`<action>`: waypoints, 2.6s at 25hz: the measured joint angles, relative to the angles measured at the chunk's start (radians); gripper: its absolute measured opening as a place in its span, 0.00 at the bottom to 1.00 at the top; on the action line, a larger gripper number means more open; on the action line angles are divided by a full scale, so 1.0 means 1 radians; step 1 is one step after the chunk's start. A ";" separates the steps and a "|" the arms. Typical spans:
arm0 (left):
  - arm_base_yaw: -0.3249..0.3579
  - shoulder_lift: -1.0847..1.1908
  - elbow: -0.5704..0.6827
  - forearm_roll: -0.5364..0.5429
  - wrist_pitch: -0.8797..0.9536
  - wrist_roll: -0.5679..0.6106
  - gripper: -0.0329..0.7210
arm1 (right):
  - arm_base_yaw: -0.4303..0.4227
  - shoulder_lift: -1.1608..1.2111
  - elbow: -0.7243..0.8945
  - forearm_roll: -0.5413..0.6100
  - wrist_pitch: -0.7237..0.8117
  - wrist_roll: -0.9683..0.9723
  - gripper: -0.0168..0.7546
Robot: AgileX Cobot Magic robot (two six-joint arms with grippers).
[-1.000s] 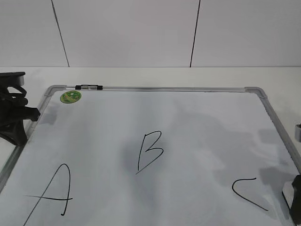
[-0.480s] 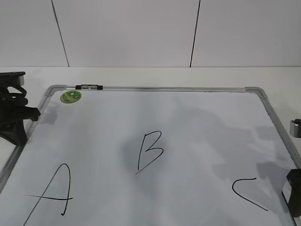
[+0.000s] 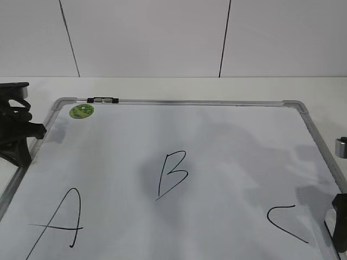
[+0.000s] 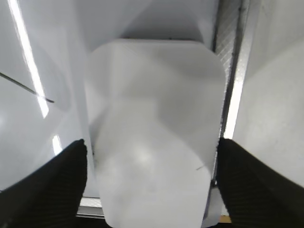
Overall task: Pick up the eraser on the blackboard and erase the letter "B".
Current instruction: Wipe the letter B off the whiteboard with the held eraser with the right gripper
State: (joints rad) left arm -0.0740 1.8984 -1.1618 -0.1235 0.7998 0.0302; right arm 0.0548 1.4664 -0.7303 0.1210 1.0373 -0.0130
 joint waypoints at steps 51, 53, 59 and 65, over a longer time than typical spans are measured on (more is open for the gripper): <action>0.000 0.000 0.000 0.000 -0.001 0.000 0.06 | 0.001 0.043 -0.022 -0.014 0.044 0.051 0.71; 0.000 0.000 0.000 0.000 -0.001 0.000 0.06 | 0.002 0.046 -0.046 -0.023 0.060 0.051 0.71; 0.000 0.000 0.000 0.000 -0.001 0.000 0.06 | 0.002 0.046 -0.103 -0.023 0.121 0.053 0.71; 0.000 0.000 0.000 0.000 -0.001 0.000 0.06 | 0.002 0.046 -0.207 0.035 0.151 0.053 0.71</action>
State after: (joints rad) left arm -0.0740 1.8984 -1.1618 -0.1237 0.7986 0.0302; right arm 0.0571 1.5120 -0.9375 0.1560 1.1882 0.0400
